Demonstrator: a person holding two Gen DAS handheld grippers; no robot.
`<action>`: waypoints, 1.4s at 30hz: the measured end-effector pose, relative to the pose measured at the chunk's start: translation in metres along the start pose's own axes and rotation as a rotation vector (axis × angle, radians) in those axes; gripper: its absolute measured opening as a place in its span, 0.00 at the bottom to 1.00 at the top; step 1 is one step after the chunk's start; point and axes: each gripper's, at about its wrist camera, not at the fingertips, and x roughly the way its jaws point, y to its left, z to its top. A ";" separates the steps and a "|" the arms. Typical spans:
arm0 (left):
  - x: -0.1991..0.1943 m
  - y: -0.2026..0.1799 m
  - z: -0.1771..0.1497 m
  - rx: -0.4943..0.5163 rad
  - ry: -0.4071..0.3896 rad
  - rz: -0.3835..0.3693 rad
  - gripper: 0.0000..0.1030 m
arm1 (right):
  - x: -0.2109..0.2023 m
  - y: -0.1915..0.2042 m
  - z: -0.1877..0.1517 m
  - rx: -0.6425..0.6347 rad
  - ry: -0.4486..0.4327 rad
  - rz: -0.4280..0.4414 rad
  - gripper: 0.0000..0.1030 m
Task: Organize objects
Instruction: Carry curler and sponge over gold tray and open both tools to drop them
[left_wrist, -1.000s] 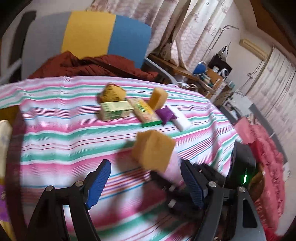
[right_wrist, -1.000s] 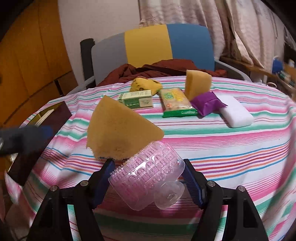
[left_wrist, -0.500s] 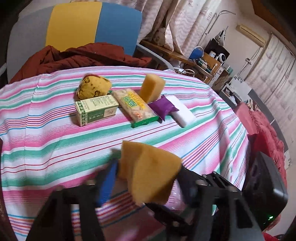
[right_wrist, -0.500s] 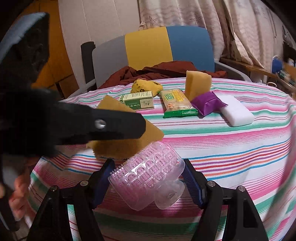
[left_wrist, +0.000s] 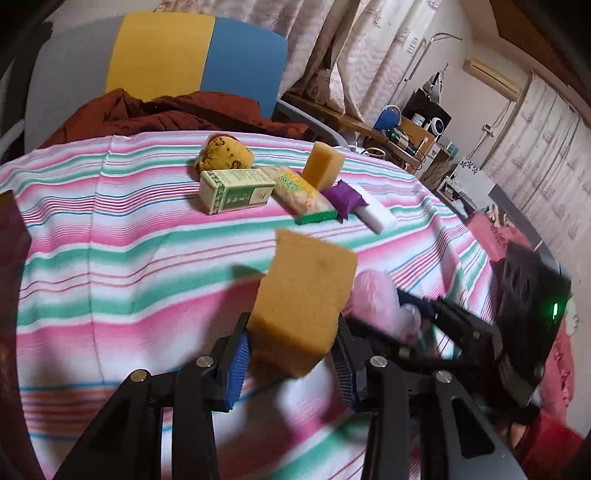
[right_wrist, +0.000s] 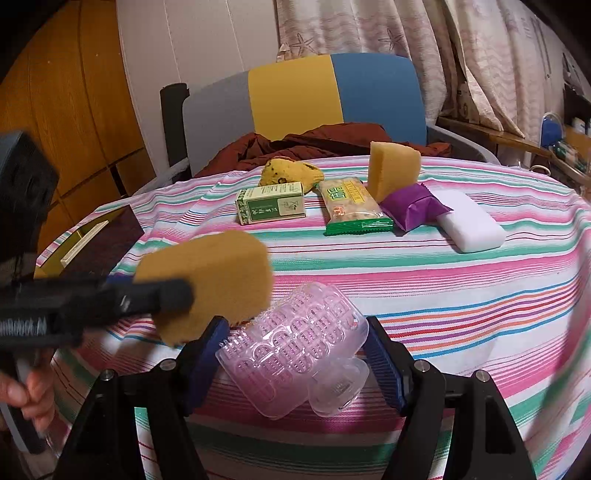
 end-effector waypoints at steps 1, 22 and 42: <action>-0.001 -0.003 -0.002 0.020 -0.004 0.012 0.40 | 0.000 0.000 0.000 0.001 0.000 -0.001 0.72; -0.084 0.020 -0.048 -0.069 -0.137 -0.001 0.39 | -0.014 -0.001 -0.006 0.139 -0.003 -0.039 0.72; -0.195 0.120 -0.073 -0.241 -0.319 0.170 0.39 | -0.028 0.149 0.038 0.055 -0.012 0.282 0.72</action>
